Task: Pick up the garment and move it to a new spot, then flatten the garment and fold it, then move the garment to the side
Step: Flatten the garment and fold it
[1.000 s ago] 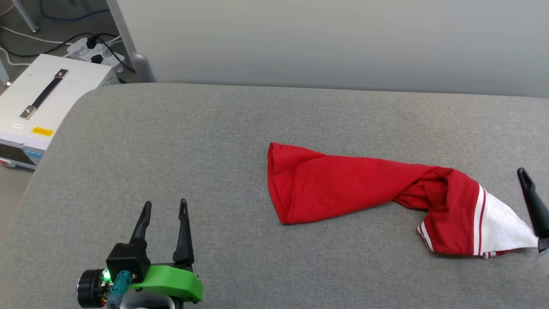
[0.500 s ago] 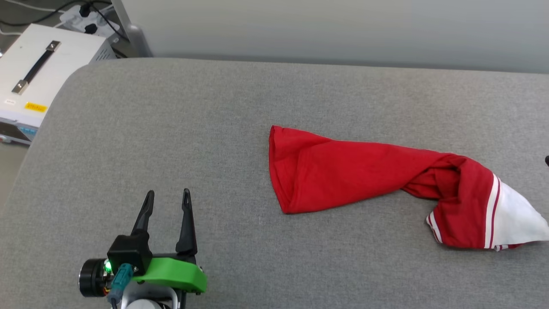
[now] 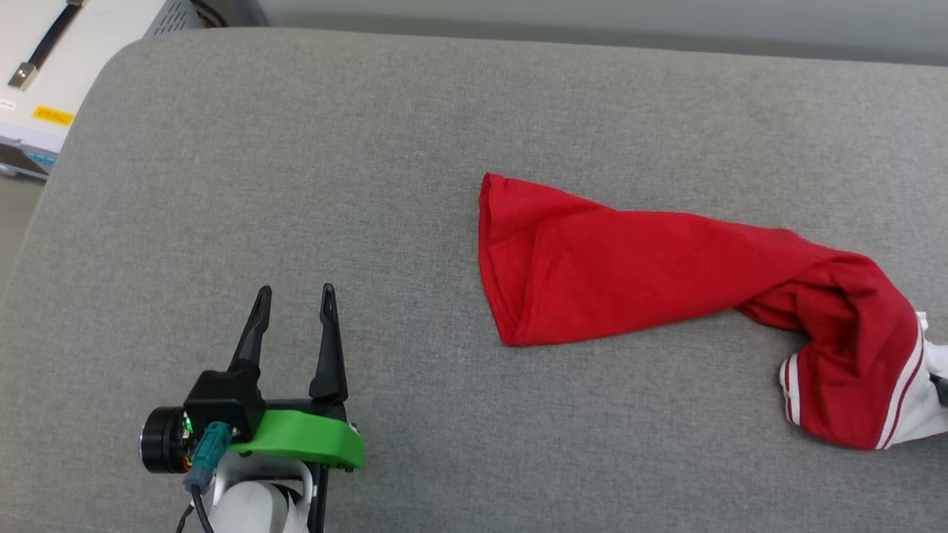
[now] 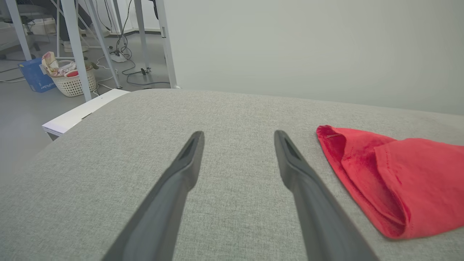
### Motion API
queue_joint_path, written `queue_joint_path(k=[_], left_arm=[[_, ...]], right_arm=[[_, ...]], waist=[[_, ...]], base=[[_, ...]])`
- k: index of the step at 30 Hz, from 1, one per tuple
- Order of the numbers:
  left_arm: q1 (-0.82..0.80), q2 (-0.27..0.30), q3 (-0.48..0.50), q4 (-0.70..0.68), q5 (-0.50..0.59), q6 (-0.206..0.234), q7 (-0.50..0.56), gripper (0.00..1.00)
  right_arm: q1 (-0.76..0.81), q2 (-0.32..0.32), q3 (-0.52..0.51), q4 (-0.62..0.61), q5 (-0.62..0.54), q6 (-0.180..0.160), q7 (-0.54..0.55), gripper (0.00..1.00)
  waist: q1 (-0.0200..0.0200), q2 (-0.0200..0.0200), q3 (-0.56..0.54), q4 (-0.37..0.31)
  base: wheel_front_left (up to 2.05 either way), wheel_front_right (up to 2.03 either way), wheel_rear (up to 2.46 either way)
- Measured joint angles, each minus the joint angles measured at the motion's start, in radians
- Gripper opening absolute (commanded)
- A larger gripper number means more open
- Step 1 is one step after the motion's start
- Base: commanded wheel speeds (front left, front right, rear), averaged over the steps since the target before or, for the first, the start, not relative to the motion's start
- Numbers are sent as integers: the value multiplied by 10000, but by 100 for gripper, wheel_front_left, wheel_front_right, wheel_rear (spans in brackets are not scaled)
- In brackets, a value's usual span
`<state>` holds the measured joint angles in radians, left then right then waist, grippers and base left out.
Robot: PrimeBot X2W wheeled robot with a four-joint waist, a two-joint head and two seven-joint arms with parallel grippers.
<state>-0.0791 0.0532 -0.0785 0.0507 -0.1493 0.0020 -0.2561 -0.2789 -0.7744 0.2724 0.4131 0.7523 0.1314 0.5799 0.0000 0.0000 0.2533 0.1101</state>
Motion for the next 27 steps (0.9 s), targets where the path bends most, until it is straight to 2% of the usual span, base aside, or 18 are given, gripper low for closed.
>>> queue_joint_path(k=[5, 6, 7, 13, 17, 22, 27], left_arm=[[-9, -2, 17, 25, -2, 33, 0, 100], [-10, -2, 35, 44, -2, 33, 0, 100], [-10, -2, 54, 50, -2, 36, 0, 100], [0, -2, 123, 88, 0, 65, 0, 100], [27, -4, 153, 96, 4, 63, 0, 100], [209, -4, 209, 113, 6, 63, 0, 100], [450, -4, 234, 142, 8, 59, 0, 100]], right_arm=[[-251, -17, 240, 867, 82, 13, -238, 100], [-305, -19, 324, 926, 161, 13, -314, 92], [-321, -17, 341, 965, 198, 13, -491, 0], [-373, 182, 222, 1120, 821, 10, -2247, 0], [-400, -245, -12, 817, 903, 8, -3469, 0], [-534, -851, -443, -493, 1081, 4, -4577, 0], [-566, -922, -568, -2403, 909, 2, -4730, 0]], waist=[[0, -1, 218, 104], [0, -1, 211, 105], [0, -1, 195, 101], [0, 0, -117, -4], [0, 0, -410, -46], [0, 0, -846, -58], [0, 0, -1236, -20]], base=[[0, 0, 0], [0, 0, 0], [0, 0, 0], [0, 0, 0], [0, 0, 0], [0, 0, 0], [0, 0, 0]])
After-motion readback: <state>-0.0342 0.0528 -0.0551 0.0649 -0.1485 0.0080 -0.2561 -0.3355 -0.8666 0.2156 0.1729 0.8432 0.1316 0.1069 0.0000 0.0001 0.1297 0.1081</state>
